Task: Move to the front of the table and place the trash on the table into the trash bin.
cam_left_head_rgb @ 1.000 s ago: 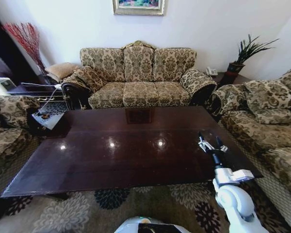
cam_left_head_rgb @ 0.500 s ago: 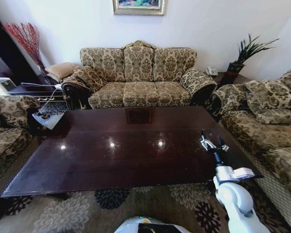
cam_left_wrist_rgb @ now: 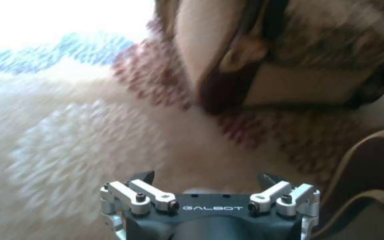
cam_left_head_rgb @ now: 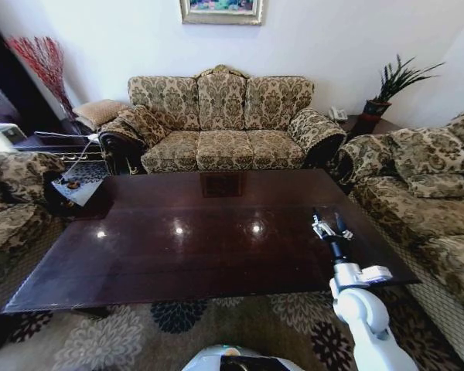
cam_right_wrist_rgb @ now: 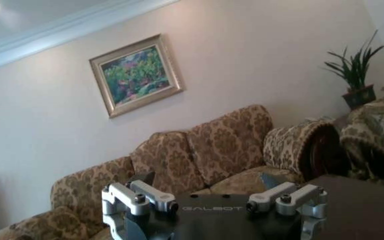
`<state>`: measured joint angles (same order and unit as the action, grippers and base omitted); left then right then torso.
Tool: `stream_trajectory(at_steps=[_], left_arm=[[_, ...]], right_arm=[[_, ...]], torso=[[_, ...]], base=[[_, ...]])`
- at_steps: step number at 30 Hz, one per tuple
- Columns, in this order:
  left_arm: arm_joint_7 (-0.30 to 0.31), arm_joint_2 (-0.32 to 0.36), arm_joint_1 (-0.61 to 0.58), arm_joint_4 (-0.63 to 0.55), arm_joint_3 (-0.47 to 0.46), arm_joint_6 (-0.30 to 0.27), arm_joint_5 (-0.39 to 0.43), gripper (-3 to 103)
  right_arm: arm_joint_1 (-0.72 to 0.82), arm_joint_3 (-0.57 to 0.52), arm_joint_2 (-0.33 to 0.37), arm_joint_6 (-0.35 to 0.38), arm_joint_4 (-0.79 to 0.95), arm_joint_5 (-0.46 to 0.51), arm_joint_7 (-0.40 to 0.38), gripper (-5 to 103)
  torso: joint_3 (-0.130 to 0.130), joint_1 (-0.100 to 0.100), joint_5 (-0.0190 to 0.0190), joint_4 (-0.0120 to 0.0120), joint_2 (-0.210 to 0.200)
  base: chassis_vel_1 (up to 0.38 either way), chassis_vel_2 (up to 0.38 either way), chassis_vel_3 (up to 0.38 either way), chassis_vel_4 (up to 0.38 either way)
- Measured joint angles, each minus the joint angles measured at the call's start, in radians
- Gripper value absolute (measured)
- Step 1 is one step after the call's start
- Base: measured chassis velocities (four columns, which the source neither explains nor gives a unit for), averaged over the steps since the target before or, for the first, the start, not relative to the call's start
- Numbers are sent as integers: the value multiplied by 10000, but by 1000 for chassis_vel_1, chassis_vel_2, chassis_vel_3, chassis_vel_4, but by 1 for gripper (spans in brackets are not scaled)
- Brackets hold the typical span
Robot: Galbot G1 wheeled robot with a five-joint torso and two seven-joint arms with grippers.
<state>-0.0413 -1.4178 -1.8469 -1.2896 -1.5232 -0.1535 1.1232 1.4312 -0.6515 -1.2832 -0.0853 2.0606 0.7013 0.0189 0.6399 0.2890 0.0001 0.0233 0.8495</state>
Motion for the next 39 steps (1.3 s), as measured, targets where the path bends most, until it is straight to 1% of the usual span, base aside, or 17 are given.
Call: stream_trajectory(at_steps=[2, 3, 6, 7, 8, 9, 11, 12, 14, 15, 17, 18, 22, 23, 25, 29, 39], left_arm=[[57, -51, -295, -1803, -303, -64, 375, 100], [57, -51, -295, -1803, -303, -64, 375, 100], [-362, -286, -644, -5140, -687, -62, 309, 100], [-362, -286, -644, -5140, -687, -62, 309, 100], [-644, -380, -740, -6446, -782, -26, 135, 100], [-644, -380, -740, -6446, -782, -26, 135, 100], [-922, -469, -890, -8549, -804, -31, -219, 100], [-922, -469, -890, -8549, -804, -31, -219, 100], [-1168, -407, -1031, -10833, -513, -89, -523, 100], [-1168, -407, -1031, -10833, -513, -89, -523, 100], [-1561, -340, -1362, -12159, 510, 68, -1568, 100], [-1561, -340, -1362, -12159, 510, 68, -1568, 100], [-1896, -276, -1791, -12396, 2768, 1009, -4170, 100], [-1896, -276, -1791, -12396, 2768, 1009, -4170, 100], [-1808, -221, -1581, -12354, 3682, 1214, -5270, 100], [-1719, -313, -1259, -12286, 4039, 1317, -5485, 100], [-1735, -439, -885, -12181, 4051, 1369, -5343, 100]], right_arm=[[18, 120, -18, 145, 199, -183, 1, 100], [18, 120, -18, 145, 199, -183, 1, 100], [190, 328, -63, 552, 742, -649, -35, 100], [190, 328, -63, 552, 742, -649, -35, 100], [325, 507, -86, 707, 991, -946, -98, 100], [325, 507, -86, 707, 991, -946, -98, 100], [571, 953, -185, 894, 1441, -1664, -265, 100], [571, 953, -185, 894, 1441, -1664, -265, 100], [880, 1585, -324, 990, 1901, -2673, -573, 100], [880, 1585, -324, 990, 1901, -2673, -573, 100], [1119, 2056, -400, 898, 2098, -3666, -620, 100], [1119, 2056, -400, 898, 2098, -3666, -620, 100], [1363, 2574, -461, 495, 2197, -4630, -663, 100], [1363, 2574, -461, 495, 2197, -4630, -663, 100], [1591, 2808, -463, 326, 2229, -4940, -778, 100], [1907, 3039, -463, 246, 2311, -5151, -934, 100], [2001, 3274, -452, 401, 2618, -5060, -889, 100]], torso=[[0, 0, -3, 0, 0], [0, 0, -3, 0, 0], [0, 0, -4, 0, 0], [0, 0, -4, 0, 0], [0, 0, 4, -2, 0], [0, 0, 4, -2, 0], [0, 0, -4, -1, 0], [0, 0, -4, -1, 0], [1, 0, 7, -2, 0], [1, 0, 7, -2, 0], [0, 0, 2, -3, 0], [0, 0, 2, -3, 0], [0, 0, -3, 4, 0], [0, 0, -3, 4, 0], [0, 0, -3, 0, 0], [0, 0, -2, -2, 0], [0, 0, -2, 0, 0]], base=[[0, 0, 0, 0], [0, 0, 0, 0], [0, 0, 0, 0], [0, 0, 0, 0], [0, 0, 0, 0], [0, 0, 0, 0], [0, 0, 0, 0], [0, 0, 0, 0], [0, 0, 0, 0], [0, 0, 0, 0], [0, 0, 0, 0], [0, 0, 0, 0], [0, 0, 0, 0], [0, 0, 0, 0], [0, 0, 0, 0], [0, 0, 0, 0], [0, 0, 0, 0]])
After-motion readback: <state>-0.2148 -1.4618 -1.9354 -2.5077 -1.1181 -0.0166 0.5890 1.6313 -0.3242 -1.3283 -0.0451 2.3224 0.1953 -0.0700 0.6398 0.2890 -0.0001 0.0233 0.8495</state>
